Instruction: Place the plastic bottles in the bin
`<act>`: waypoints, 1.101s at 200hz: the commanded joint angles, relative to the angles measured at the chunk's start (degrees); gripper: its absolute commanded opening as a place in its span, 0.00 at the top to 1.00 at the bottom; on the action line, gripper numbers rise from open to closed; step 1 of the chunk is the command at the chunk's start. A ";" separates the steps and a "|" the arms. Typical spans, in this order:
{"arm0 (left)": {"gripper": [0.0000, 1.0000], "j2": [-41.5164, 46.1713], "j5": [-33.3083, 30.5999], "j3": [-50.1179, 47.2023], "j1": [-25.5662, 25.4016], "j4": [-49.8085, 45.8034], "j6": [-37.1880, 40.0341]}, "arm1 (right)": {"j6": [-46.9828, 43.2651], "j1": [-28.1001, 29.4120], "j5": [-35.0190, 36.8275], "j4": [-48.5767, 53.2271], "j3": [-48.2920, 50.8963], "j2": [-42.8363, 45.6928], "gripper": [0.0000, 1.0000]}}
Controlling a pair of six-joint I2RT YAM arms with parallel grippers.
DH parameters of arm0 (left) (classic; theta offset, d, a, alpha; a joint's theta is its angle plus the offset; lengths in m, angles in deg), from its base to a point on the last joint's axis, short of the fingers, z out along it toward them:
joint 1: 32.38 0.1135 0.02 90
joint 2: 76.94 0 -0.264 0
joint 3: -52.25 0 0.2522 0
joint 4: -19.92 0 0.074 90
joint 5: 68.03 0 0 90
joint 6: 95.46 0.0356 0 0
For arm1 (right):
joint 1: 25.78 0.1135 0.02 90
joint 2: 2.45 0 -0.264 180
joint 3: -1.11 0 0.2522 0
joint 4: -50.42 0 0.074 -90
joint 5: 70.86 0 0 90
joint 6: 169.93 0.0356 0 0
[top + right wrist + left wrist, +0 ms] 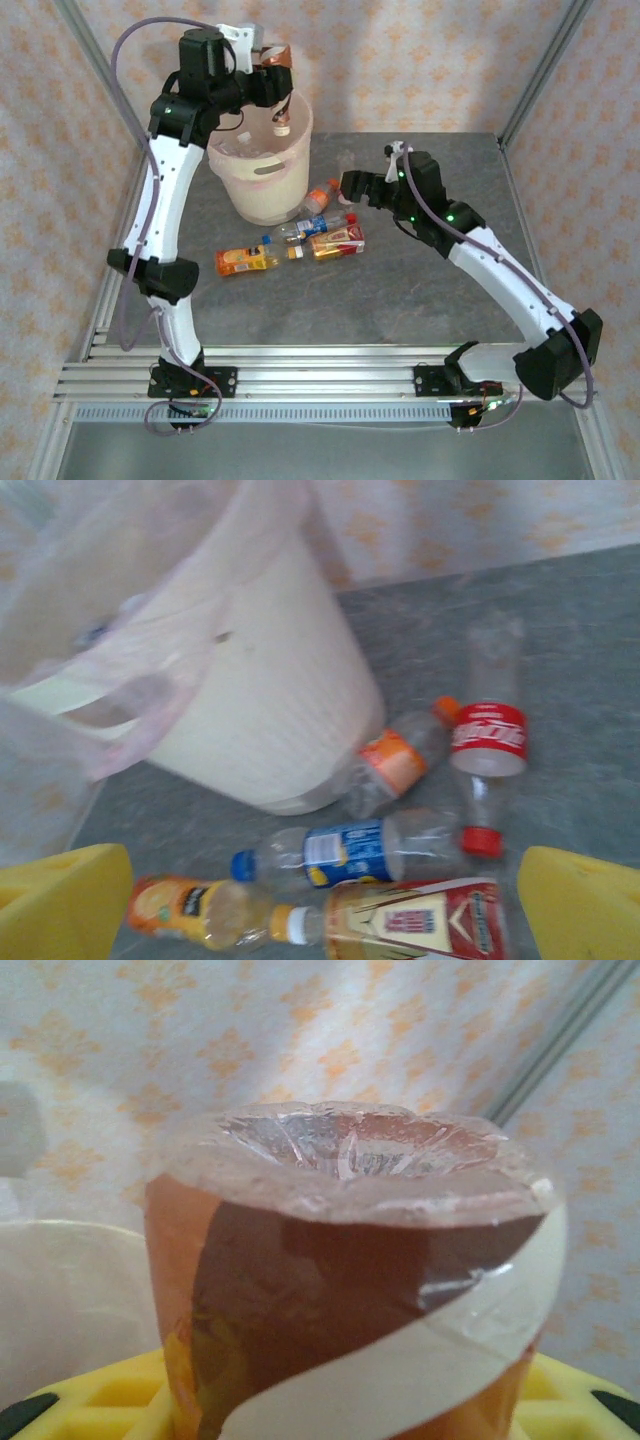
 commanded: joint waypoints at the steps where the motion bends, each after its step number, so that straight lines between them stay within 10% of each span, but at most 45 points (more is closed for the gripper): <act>1: 0.54 -2.62 -2.90 2.75 2.41 -4.85 2.58 | 3.25 -0.02 10.70 10.16 -3.92 -2.63 0.01; 124: 0.46 -11.92 -8.47 3.98 5.10 -9.26 9.46 | 2.15 -6.89 6.65 22.99 -23.38 -28.24 0.01; 220: 0.06 -13.75 -1.13 4.82 5.09 -9.12 5.67 | 0.52 -8.41 2.72 26.34 -38.87 -46.23 0.01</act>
